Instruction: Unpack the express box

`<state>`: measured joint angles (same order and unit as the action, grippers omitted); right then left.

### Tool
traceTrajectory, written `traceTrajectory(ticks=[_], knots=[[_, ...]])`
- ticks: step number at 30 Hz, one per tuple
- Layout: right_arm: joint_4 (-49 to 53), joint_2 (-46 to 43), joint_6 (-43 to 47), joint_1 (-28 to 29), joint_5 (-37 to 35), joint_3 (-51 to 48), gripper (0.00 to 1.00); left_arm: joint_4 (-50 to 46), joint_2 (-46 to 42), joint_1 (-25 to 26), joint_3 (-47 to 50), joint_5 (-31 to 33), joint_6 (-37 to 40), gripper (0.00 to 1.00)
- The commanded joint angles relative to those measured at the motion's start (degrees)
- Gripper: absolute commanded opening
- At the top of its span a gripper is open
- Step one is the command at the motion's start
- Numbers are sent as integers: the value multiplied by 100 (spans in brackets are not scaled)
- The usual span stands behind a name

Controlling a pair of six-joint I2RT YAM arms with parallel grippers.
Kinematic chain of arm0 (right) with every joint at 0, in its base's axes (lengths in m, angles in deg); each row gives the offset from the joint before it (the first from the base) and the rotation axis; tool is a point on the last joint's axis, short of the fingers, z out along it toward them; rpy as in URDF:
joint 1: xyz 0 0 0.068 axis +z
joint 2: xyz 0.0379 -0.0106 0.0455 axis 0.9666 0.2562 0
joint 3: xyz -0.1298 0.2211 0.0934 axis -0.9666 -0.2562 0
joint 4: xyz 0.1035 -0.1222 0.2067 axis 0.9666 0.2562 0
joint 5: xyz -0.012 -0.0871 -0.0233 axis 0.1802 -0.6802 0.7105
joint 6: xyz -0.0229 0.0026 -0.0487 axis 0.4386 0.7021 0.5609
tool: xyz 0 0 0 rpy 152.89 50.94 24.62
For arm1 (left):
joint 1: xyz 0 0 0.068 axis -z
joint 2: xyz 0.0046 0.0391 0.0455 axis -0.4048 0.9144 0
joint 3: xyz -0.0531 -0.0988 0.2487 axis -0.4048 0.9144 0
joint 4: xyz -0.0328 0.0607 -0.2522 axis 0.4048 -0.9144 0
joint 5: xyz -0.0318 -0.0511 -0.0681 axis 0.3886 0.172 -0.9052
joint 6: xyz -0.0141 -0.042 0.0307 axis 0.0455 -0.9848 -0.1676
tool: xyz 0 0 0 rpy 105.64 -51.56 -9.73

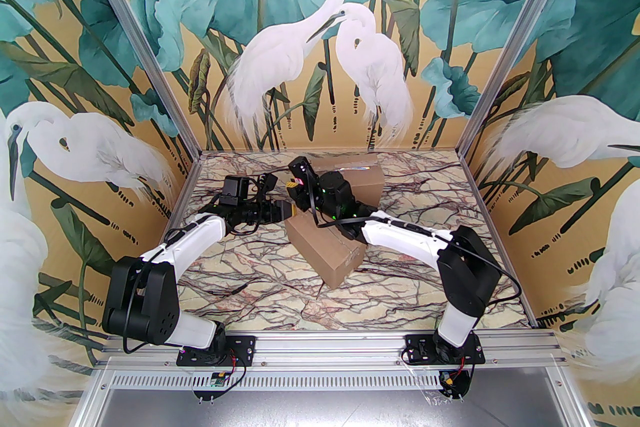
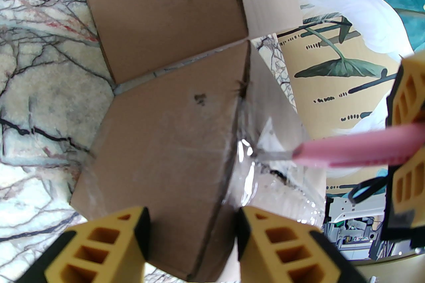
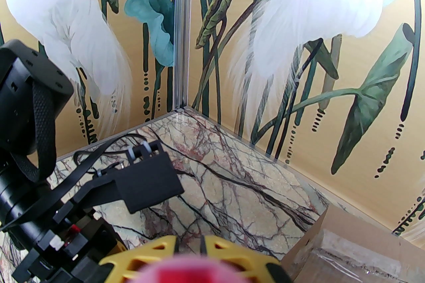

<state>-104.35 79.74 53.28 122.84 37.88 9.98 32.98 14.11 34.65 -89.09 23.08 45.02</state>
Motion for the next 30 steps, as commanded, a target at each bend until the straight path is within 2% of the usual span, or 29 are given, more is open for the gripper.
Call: traceTrajectory(ticks=[1,17,30], knots=[[88,-220,184,40,-214,-153,0,-321,241,-22,96,667,-74,47],[-141,-612,333,45,-139,-733,0,-448,325,-26,45,747,-41,46],[165,-890,349,48,-75,-914,0,-508,340,-25,17,827,-80,45]])
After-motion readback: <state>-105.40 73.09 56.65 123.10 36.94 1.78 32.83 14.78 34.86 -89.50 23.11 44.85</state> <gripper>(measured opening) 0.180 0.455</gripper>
